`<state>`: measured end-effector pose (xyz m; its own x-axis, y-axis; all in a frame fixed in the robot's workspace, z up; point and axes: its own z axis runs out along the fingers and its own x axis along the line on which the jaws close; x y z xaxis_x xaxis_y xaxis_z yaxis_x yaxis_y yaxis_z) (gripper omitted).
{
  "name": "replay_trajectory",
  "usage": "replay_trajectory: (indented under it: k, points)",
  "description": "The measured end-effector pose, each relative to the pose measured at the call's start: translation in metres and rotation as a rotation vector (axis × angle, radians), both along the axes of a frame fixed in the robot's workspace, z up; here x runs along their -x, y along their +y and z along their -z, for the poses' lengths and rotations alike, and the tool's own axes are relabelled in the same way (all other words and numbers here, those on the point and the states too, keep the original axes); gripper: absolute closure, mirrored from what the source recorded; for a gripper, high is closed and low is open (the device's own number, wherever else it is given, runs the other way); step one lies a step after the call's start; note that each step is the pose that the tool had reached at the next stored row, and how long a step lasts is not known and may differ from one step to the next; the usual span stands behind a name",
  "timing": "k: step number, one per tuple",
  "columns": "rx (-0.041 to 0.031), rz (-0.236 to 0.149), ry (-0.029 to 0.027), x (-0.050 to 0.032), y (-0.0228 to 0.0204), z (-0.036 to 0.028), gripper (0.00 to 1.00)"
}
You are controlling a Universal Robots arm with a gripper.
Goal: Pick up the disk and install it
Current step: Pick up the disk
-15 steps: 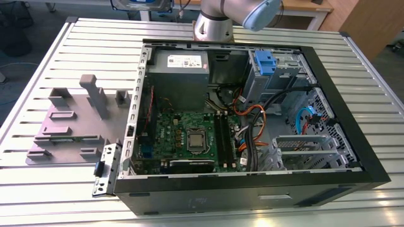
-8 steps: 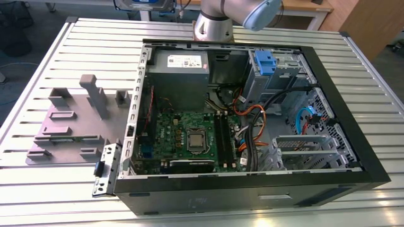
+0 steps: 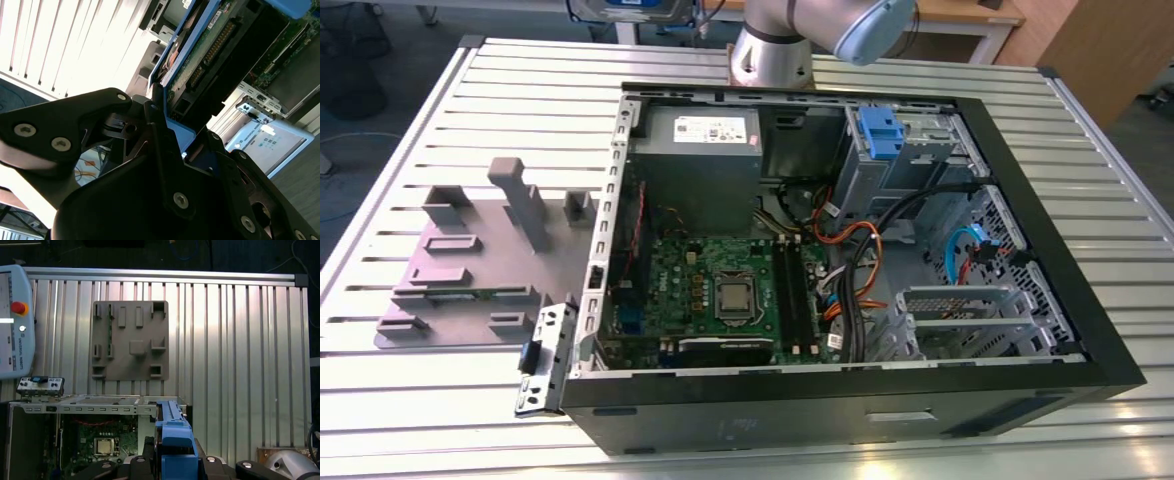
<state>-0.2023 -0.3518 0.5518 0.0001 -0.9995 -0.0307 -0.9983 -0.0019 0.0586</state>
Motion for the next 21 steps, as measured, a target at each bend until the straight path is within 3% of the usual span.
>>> replay_trajectory:
  k: [21]
  points:
    - [0.0,0.0,0.0012,-0.0161,0.0,0.0,0.63]
